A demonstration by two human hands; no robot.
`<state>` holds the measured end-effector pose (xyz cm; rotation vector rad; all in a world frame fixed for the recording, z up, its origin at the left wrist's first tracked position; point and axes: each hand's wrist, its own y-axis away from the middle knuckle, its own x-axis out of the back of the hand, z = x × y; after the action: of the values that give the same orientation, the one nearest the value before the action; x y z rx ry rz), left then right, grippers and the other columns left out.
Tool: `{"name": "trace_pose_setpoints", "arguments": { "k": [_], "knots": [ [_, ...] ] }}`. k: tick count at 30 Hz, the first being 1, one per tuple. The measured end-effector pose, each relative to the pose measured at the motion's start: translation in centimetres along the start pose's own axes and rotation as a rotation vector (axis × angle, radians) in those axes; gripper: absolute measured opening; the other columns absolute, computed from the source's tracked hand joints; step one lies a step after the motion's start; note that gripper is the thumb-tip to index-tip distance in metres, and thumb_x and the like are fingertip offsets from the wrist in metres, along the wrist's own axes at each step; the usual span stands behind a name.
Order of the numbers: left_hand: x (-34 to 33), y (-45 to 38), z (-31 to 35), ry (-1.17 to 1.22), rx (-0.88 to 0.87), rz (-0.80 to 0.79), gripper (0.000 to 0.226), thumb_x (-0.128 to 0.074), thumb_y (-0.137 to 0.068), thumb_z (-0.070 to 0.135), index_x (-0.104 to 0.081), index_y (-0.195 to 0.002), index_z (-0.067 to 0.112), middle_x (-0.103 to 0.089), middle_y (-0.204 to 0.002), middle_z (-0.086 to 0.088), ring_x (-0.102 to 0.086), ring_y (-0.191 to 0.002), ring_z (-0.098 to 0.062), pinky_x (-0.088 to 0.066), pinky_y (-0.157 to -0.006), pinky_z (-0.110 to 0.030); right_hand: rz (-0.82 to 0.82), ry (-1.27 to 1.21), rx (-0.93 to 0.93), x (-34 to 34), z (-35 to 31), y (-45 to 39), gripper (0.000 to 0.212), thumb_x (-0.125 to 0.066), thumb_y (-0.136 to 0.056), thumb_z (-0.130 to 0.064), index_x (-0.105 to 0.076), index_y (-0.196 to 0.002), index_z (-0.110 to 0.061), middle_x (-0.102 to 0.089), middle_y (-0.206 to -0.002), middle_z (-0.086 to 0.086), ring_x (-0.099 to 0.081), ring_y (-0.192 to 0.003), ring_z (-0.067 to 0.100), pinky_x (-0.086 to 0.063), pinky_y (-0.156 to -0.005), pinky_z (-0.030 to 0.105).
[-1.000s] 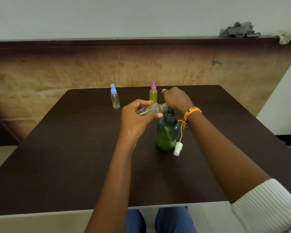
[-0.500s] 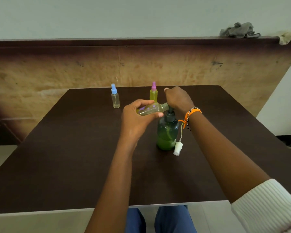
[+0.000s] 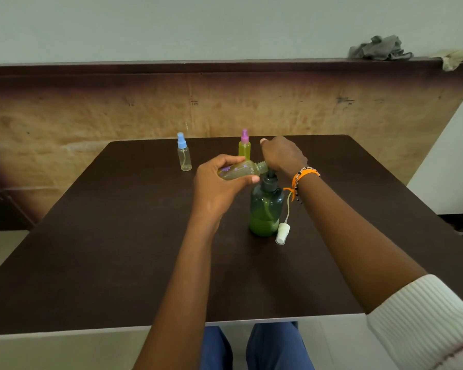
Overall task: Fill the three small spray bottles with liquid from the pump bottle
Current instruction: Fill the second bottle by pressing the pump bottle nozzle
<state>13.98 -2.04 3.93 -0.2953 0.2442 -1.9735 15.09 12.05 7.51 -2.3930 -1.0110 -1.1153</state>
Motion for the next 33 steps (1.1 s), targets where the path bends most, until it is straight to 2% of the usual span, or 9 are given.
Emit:
{"name": "trace_pose_setpoints", "arguments": {
  "k": [4, 9, 12, 15, 18, 22, 26, 30, 33],
  "knots": [
    [0.0, 0.1, -0.1, 0.008, -0.002, -0.002, 0.037, -0.085, -0.06, 0.004, -0.07, -0.092, 0.015, -0.068, -0.083, 0.012, -0.063, -0.07, 0.009, -0.047, -0.064, -0.008, -0.015, -0.083, 0.008, -0.5, 0.4, -0.3, 0.032, -0.034, -0.097, -0.035, -0.054, -0.093, -0.01, -0.06, -0.116, 0.017, -0.054, -0.106, 0.035, -0.036, -0.103, 0.05],
    [0.0, 0.3, -0.5, 0.004, 0.014, -0.003, 0.038, -0.084, -0.061, 0.004, -0.07, -0.095, 0.013, -0.068, -0.082, 0.012, -0.062, -0.07, 0.01, -0.045, -0.062, -0.006, -0.017, -0.101, -0.019, -1.0, 0.7, -0.2, 0.03, -0.035, -0.097, -0.036, -0.051, -0.089, -0.012, -0.061, -0.112, 0.017, -0.055, -0.104, 0.035, -0.038, -0.101, 0.049],
    [0.2, 0.1, -0.1, -0.002, 0.011, -0.014, 0.037, -0.084, -0.062, 0.005, -0.07, -0.094, 0.015, -0.068, -0.081, 0.012, -0.062, -0.07, 0.01, -0.046, -0.063, -0.007, -0.042, -0.047, -0.002, -0.4, 0.2, -0.1, 0.033, -0.033, -0.097, -0.037, -0.051, -0.089, -0.011, -0.06, -0.114, 0.016, -0.054, -0.106, 0.036, -0.035, -0.103, 0.051],
    [0.3, -0.1, 0.2, -0.009, 0.001, -0.019, 0.036, -0.084, -0.062, 0.006, -0.07, -0.093, 0.016, -0.068, -0.083, 0.012, -0.062, -0.07, 0.01, -0.046, -0.064, -0.007, -0.065, -0.028, 0.016, -0.1, -0.2, -0.2, 0.044, -0.03, -0.097, -0.043, -0.057, -0.099, -0.009, -0.059, -0.112, 0.014, -0.054, -0.107, 0.035, -0.035, -0.104, 0.051],
    [0.1, 0.2, 0.0, 0.011, 0.012, -0.024, 0.036, -0.083, -0.063, 0.004, -0.069, -0.095, 0.014, -0.068, -0.084, 0.011, -0.062, -0.07, 0.01, -0.046, -0.063, -0.007, -0.041, -0.058, 0.01, -0.5, 0.2, -0.4, 0.036, -0.034, -0.096, -0.038, -0.054, -0.091, -0.009, -0.061, -0.111, 0.017, -0.055, -0.104, 0.036, -0.036, -0.102, 0.052],
    [0.1, 0.4, -0.5, 0.033, 0.032, -0.015, 0.035, -0.082, -0.064, 0.001, -0.069, -0.096, 0.011, -0.067, -0.081, 0.012, -0.062, -0.069, 0.011, -0.046, -0.062, -0.006, -0.024, -0.109, -0.021, -1.2, 0.6, -0.1, 0.035, -0.036, -0.095, -0.036, -0.058, -0.098, -0.009, -0.061, -0.112, 0.017, -0.056, -0.103, 0.036, -0.038, -0.1, 0.05],
    [0.2, 0.4, -0.2, 0.036, 0.033, -0.03, 0.035, -0.082, -0.065, 0.002, -0.069, -0.096, 0.011, -0.067, -0.081, 0.012, -0.062, -0.068, 0.011, -0.047, -0.062, -0.006, -0.047, -0.081, -0.021, -0.8, 0.2, 0.2, 0.036, -0.034, -0.095, -0.039, -0.055, -0.093, -0.011, -0.06, -0.106, 0.013, -0.055, -0.102, 0.035, -0.037, -0.101, 0.051],
    [0.3, 0.2, 0.2, 0.026, 0.021, -0.027, 0.036, -0.082, -0.065, 0.003, -0.069, -0.098, 0.009, -0.067, -0.081, 0.01, -0.061, -0.068, 0.011, -0.046, -0.061, -0.005, -0.152, -0.134, -0.035, -0.9, -0.5, -0.5, 0.051, -0.028, -0.095, -0.05, -0.053, -0.074, -0.011, -0.058, -0.087, 0.011, -0.055, -0.091, 0.032, -0.039, -0.099, 0.054],
    [0.3, 0.2, 0.0, 0.03, 0.024, -0.027, 0.037, -0.082, -0.065, 0.002, -0.069, -0.099, 0.008, -0.067, -0.082, 0.01, -0.062, -0.069, 0.011, -0.045, -0.061, -0.005, -0.055, -0.199, -0.025, -1.0, 0.1, -0.2, 0.047, -0.034, -0.094, -0.047, -0.058, -0.092, -0.006, -0.062, -0.1, 0.012, -0.055, -0.093, 0.03, -0.042, -0.097, 0.05]
  ]
}}
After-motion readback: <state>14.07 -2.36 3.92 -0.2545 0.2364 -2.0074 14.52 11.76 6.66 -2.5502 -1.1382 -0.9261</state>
